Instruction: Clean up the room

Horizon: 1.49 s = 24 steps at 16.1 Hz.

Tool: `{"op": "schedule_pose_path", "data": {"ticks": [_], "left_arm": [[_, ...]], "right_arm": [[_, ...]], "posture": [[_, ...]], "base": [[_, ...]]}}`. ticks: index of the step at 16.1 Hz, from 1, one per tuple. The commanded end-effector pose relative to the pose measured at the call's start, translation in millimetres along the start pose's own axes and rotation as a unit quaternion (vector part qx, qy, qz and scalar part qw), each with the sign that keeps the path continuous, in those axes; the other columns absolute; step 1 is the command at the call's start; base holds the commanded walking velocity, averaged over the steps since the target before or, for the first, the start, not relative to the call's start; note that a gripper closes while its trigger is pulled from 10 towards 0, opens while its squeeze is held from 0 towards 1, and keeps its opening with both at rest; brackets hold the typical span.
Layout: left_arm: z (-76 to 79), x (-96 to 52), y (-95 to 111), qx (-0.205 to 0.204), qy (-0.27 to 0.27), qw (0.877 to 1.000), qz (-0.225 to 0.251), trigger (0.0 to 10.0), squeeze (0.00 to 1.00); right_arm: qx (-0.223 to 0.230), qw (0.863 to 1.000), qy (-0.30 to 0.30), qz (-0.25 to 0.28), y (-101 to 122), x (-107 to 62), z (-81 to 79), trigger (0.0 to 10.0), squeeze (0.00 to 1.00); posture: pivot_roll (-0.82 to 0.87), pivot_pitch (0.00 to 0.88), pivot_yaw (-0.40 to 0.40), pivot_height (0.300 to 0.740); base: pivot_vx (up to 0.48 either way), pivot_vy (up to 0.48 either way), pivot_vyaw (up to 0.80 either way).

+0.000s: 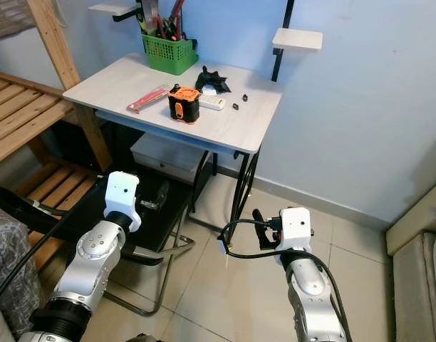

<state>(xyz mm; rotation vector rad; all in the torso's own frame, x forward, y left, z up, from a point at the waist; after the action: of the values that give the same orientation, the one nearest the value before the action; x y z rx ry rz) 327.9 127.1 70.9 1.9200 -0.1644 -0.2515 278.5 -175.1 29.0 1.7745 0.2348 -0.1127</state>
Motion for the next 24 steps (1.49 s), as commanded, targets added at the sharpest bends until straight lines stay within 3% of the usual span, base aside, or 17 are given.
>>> {"op": "schedule_pose_path", "data": {"ticks": [1, 3, 4, 7, 10, 15, 17, 19, 22, 24], "left_arm": [[-12.5, 26.6, 33.4, -0.049, -0.007, 0.998, 0.033, 10.0, 0.00], [-12.5, 26.6, 33.4, -0.049, -0.007, 0.998, 0.033, 10.0, 0.00], [-7.1, 28.6, 29.5, -0.045, -0.019, 0.999, 0.024, 10.0, 0.00], [-5.4, 27.2, 25.8, -0.053, -0.020, 0.998, 0.020, 10.0, 0.00], [-4.3, 27.8, 27.5, -0.047, -0.031, 0.998, 0.026, 10.0, 0.00], [4.5, 30.2, 32.5, -0.050, -0.050, 0.997, 0.039, 10.0, 0.00], [7.0, 29.8, 32.1, -0.055, -0.059, 0.996, 0.039, 10.0, 0.00], [2.7, 29.2, 28.3, -0.045, -0.061, 0.996, 0.035, 10.0, 0.00], [-2.2, 34.3, 25.9, -0.044, -0.069, 0.996, 0.027, 10.0, 0.00], [-2.6, 36.7, 30.9, -0.032, -0.071, 0.996, 0.038, 10.0, 0.00]], "right_arm": [[0.025, 0.998, -0.034, 0.043, 47.6, 33.5, -24.2, 10.0, 0.00], [0.025, 0.998, -0.034, 0.043, 47.6, 33.5, -24.2, 10.0, 0.00], [0.061, 0.996, -0.048, 0.045, 47.6, 32.1, -16.7, 10.0, 0.00], [0.073, 0.995, -0.040, 0.057, 51.2, 31.9, -17.2, 10.0, 0.00], [0.053, 0.997, -0.034, 0.044, 50.8, 31.4, -21.4, 10.0, 0.00], [0.048, 0.997, -0.045, 0.041, 47.7, 27.9, -14.0, 10.0, 0.00], [0.029, 0.996, -0.054, 0.059, 49.0, 23.4, -9.1, 10.0, 0.00], [0.050, 0.993, -0.076, 0.070, 52.3, 21.1, -0.9, 10.0, 0.00], [0.039, 0.994, -0.074, 0.076, 56.6, 20.7, 4.3, 10.0, 0.00], [0.045, 0.994, -0.069, 0.067, 48.6, 17.5, -2.3, 10.0, 0.00]], "posture": [[0.08, 0.000, 0.002, 0.740], [0.08, 0.000, 0.002, 0.740], [0.06, 0.000, 0.006, 0.740], [0.07, 0.000, -0.002, 0.740], [0.07, 0.000, -0.001, 0.740], [0.05, 0.000, 0.003, 0.740], [0.05, 0.000, 0.009, 0.740], [0.05, 0.000, 0.014, 0.740], [0.04, 0.000, 0.015, 0.740], [0.03, 0.000, 0.013, 0.740]], "base": [[0.000, 0.000, 0.00], [0.000, 0.000, 0.00], [0.000, 0.000, 0.00], [0.000, 0.000, 0.00], [0.000, -0.271, -0.23], [0.000, -0.442, -0.62], [0.000, 0.000, -0.58], [0.000, 0.000, -0.59], [0.000, 0.297, -0.59], [0.000, 0.480, -0.62]]}}
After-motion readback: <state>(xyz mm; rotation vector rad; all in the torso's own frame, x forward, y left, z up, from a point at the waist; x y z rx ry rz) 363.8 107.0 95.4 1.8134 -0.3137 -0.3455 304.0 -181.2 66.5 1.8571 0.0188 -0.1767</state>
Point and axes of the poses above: a point about 5 cm out from each wrist's last joint towards the gripper, its own x axis pointing out of the wrist towards the gripper, its own y axis along the axis of the wrist's last joint, z = x × y, the point moved 3 cm from there along x, pointing out of the wrist towards the gripper, and after that the axes turned 14 degrees about x, right-handed, at the moved point
